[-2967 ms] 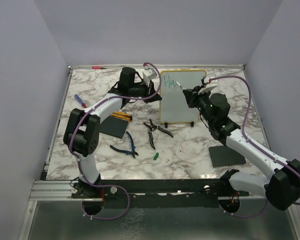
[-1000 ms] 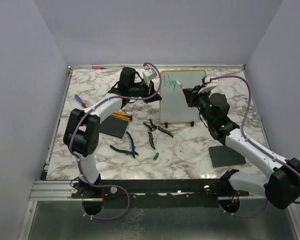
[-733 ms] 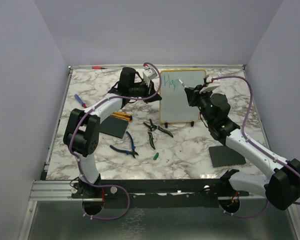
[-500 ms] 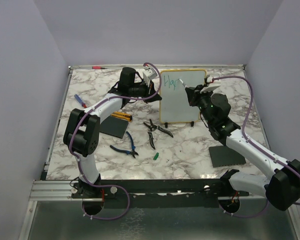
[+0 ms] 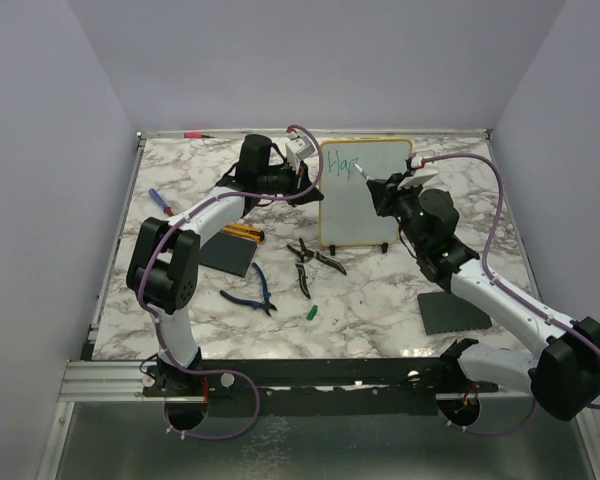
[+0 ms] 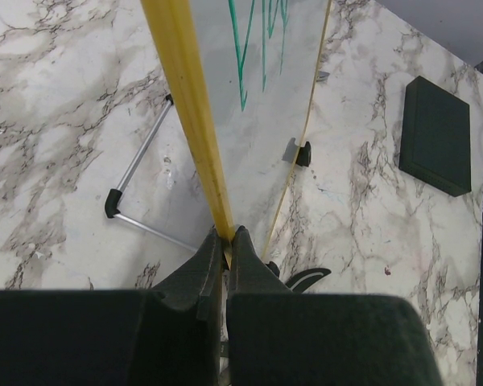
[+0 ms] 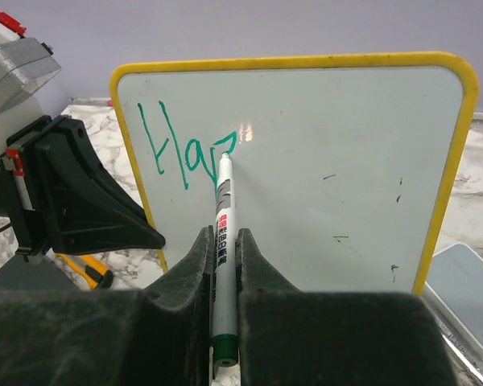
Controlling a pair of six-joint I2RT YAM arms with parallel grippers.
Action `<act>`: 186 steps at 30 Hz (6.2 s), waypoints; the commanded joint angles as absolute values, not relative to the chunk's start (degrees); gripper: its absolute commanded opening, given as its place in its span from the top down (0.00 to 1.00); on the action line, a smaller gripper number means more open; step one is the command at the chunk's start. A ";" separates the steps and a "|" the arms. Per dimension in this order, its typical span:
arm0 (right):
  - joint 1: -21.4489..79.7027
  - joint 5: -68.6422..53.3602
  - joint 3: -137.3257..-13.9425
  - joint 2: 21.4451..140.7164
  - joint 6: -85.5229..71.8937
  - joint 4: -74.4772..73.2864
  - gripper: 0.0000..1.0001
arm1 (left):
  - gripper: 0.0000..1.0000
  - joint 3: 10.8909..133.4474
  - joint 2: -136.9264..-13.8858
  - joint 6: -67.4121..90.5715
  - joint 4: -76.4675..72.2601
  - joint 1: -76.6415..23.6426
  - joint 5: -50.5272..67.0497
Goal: Write a sentence on the whiteboard
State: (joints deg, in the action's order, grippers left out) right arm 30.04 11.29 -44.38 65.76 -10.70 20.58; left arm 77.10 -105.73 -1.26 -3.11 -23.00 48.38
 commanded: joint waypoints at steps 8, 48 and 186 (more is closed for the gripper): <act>30.12 7.85 -45.14 68.05 -11.42 20.83 0.99 | 1.00 76.73 -103.81 -3.89 -1.23 -23.20 46.91; 30.08 13.71 -38.16 63.90 -13.34 17.79 0.99 | 1.00 76.73 -103.63 -3.96 -1.10 -23.23 46.51; 28.20 15.18 -41.53 63.41 -9.45 19.13 0.99 | 1.00 76.55 -102.92 -4.26 -0.79 -23.29 45.86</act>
State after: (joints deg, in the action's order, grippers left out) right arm 28.38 14.59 -42.76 63.61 -8.78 18.46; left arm 77.10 -104.88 -1.72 -1.23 -23.00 47.03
